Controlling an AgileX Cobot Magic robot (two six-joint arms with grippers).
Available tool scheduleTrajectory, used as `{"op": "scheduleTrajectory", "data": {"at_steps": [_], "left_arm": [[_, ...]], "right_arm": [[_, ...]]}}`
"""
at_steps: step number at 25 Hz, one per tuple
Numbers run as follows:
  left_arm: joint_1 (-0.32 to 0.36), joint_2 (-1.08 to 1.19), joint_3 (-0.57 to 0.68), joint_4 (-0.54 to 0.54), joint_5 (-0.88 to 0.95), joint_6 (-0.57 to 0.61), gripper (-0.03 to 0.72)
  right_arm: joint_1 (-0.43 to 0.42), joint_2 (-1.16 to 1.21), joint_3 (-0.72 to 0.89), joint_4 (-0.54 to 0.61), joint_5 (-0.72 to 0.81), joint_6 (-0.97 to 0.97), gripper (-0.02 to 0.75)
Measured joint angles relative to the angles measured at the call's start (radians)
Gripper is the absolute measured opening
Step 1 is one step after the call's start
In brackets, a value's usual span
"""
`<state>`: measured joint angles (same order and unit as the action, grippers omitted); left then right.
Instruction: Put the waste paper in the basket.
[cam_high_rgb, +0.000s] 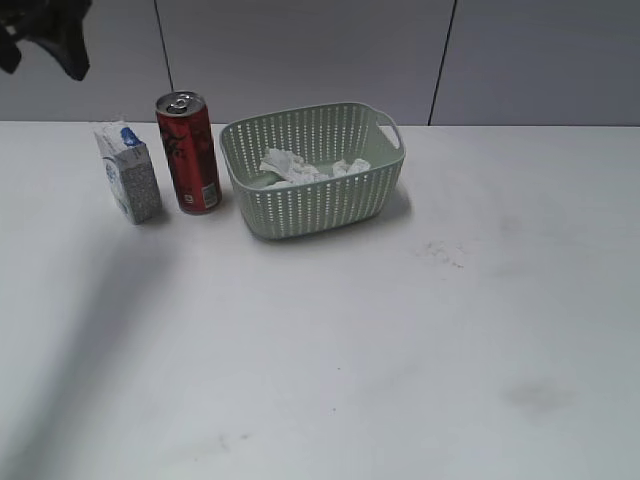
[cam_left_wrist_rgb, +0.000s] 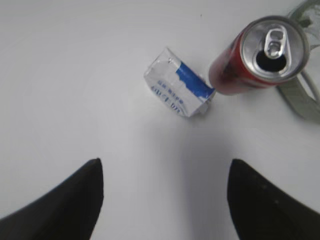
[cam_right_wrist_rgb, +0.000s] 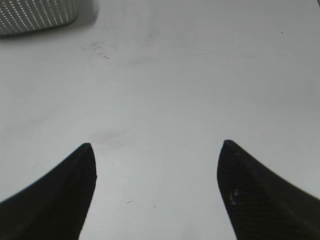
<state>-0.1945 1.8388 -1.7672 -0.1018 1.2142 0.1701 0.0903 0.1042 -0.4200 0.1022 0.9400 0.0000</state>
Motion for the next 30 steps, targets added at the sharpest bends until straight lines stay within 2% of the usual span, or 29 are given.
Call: {"op": "scheduleTrajectory", "data": {"at_steps": [8,24,30], "left_arm": [[0.044,-0.266,0.282,0.055,0.002,-0.001,0.587],[0.045,-0.954,1.015,0.044,-0.079,-0.005,0.583],[0.045,-1.191,1.221,0.044,-0.112,-0.083,0.583]], "right_arm": [[0.000,0.000,0.000,-0.036,0.000,0.015,0.570],[0.000,0.000,0.000,-0.030,0.000,0.017,0.570],[0.000,0.000,0.000,-0.029,0.000,0.018,0.570]]}}
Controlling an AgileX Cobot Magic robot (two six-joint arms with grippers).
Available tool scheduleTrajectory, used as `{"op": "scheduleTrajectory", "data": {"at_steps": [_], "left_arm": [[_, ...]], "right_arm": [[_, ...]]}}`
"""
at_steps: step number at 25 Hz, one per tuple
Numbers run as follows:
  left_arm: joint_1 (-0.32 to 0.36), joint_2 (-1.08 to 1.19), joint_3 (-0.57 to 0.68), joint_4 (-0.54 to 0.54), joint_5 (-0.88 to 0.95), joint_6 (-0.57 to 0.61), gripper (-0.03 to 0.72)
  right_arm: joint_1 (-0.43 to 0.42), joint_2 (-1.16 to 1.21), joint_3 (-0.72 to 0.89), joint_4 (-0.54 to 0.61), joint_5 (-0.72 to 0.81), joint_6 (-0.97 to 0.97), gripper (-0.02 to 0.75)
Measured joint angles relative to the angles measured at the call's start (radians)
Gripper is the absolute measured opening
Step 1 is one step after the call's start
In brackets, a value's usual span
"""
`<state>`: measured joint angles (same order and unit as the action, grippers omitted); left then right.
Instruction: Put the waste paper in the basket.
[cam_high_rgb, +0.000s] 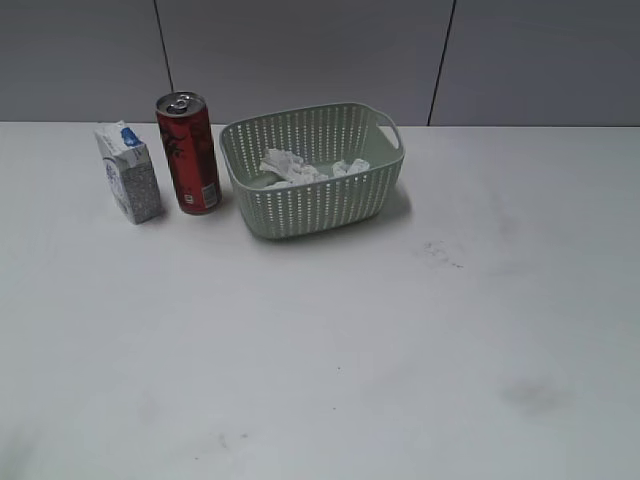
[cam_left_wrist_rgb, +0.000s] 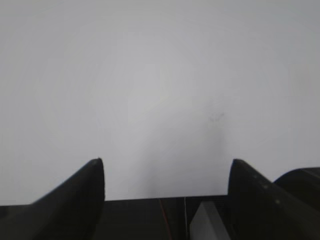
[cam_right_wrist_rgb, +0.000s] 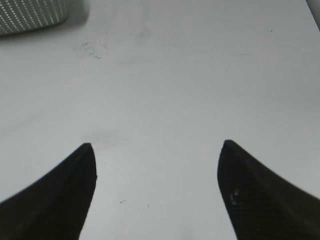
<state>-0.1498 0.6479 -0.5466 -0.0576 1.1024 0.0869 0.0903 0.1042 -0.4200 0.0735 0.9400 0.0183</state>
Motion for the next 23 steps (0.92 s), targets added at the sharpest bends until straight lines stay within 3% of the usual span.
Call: {"op": "scheduleTrajectory", "data": {"at_steps": [12,23], "left_arm": [[0.000,-0.410,0.035,-0.002,-0.053,-0.026,0.571],[0.000,-0.648,0.035,0.004,-0.053,-0.026,0.554]], "right_arm": [[0.000,0.000,0.000,0.001,0.000,0.000,0.570],[0.000,0.000,0.001,0.001,0.000,0.000,0.570]]}}
